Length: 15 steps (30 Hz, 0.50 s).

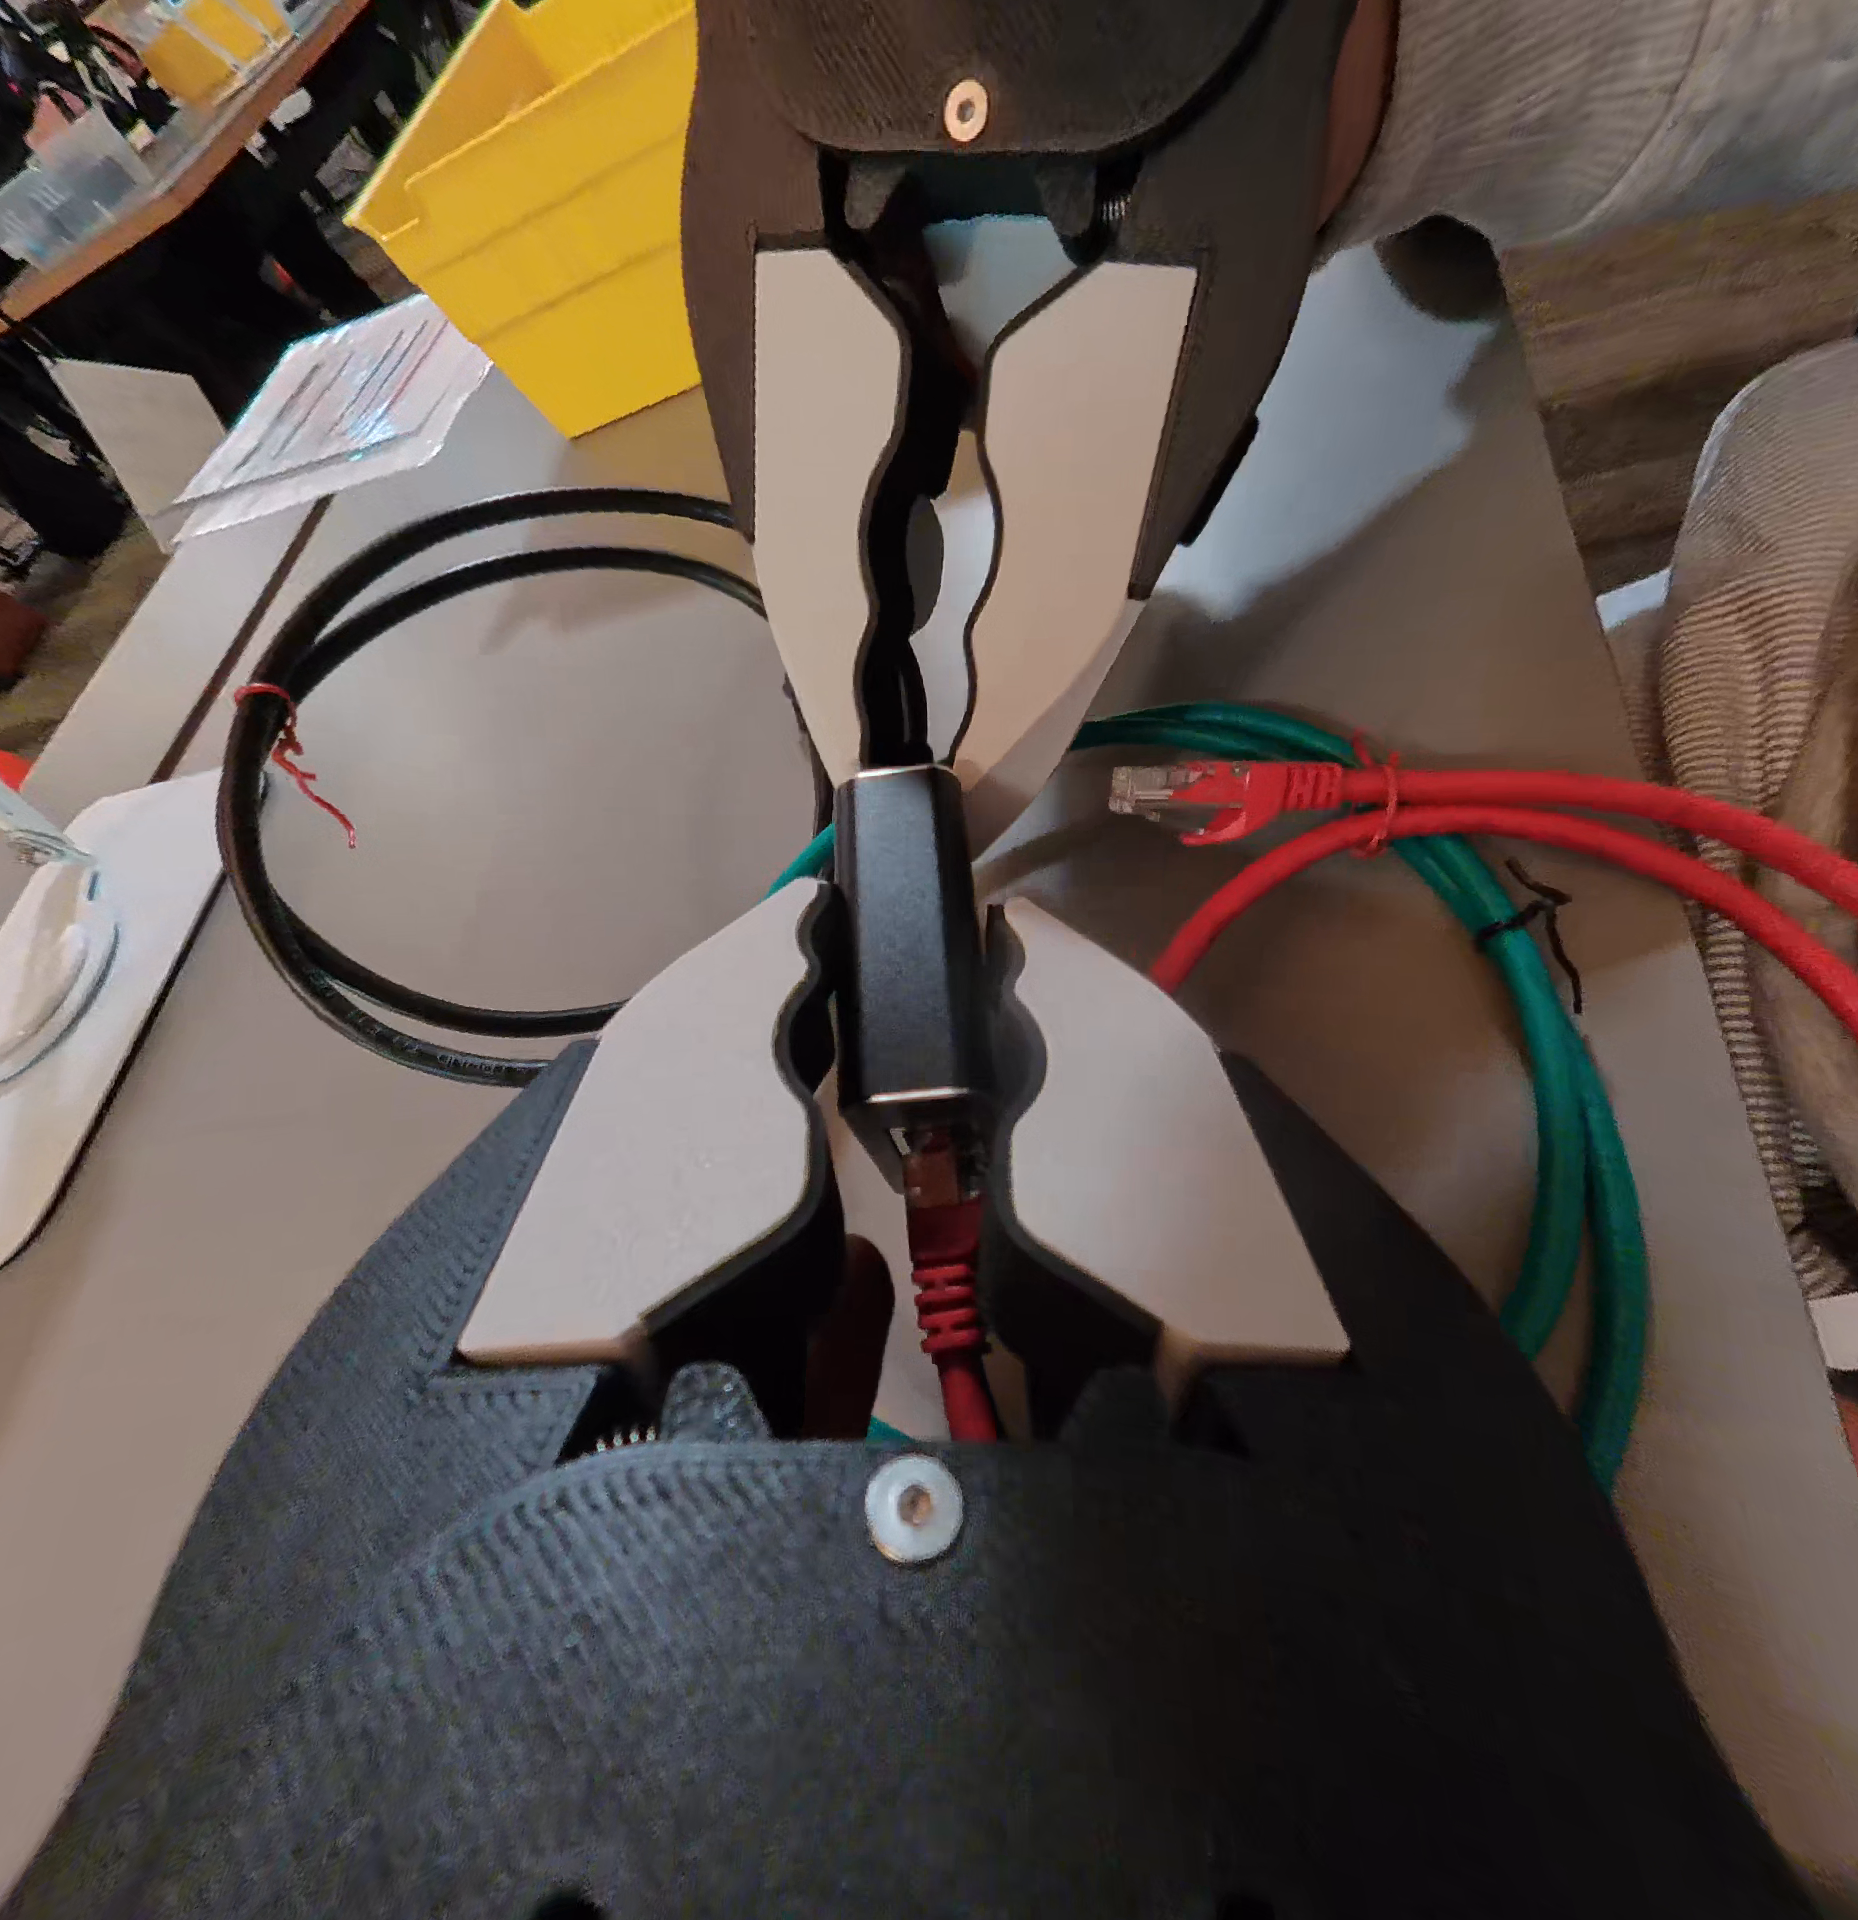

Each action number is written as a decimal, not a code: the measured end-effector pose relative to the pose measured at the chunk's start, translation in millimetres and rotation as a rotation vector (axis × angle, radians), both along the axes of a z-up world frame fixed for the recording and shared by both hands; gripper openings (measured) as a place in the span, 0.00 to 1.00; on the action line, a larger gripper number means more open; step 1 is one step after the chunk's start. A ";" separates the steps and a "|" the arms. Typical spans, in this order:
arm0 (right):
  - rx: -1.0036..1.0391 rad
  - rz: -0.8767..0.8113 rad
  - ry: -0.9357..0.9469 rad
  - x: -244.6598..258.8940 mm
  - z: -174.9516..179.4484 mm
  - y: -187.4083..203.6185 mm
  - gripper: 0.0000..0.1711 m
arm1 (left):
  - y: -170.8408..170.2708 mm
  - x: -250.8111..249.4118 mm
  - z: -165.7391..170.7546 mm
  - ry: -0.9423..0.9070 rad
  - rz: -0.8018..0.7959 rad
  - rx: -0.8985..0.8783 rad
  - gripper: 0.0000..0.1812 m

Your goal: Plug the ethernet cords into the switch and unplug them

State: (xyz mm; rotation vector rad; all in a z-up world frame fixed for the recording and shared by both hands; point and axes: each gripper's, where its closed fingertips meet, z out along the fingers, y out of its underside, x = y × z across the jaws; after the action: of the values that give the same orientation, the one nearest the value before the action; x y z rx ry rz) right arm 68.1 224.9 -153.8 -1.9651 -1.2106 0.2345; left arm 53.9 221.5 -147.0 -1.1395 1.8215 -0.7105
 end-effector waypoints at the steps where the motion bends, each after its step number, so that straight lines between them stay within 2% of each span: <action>1: -0.003 0.002 0.011 -0.2 1.8 -0.5 0.09 | -0.2 -0.2 1.8 -0.007 -0.004 -0.020 0.15; 15: -0.043 0.070 0.072 2.0 8.7 -11.2 0.08 | -4.7 -6.7 7.2 -0.017 -0.076 -0.132 0.15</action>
State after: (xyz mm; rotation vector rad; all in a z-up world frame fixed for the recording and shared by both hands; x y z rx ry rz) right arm 70.0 213.7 -145.2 -1.9360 -1.2380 0.3659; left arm 47.2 216.8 -139.9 -1.1505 1.8341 -0.8934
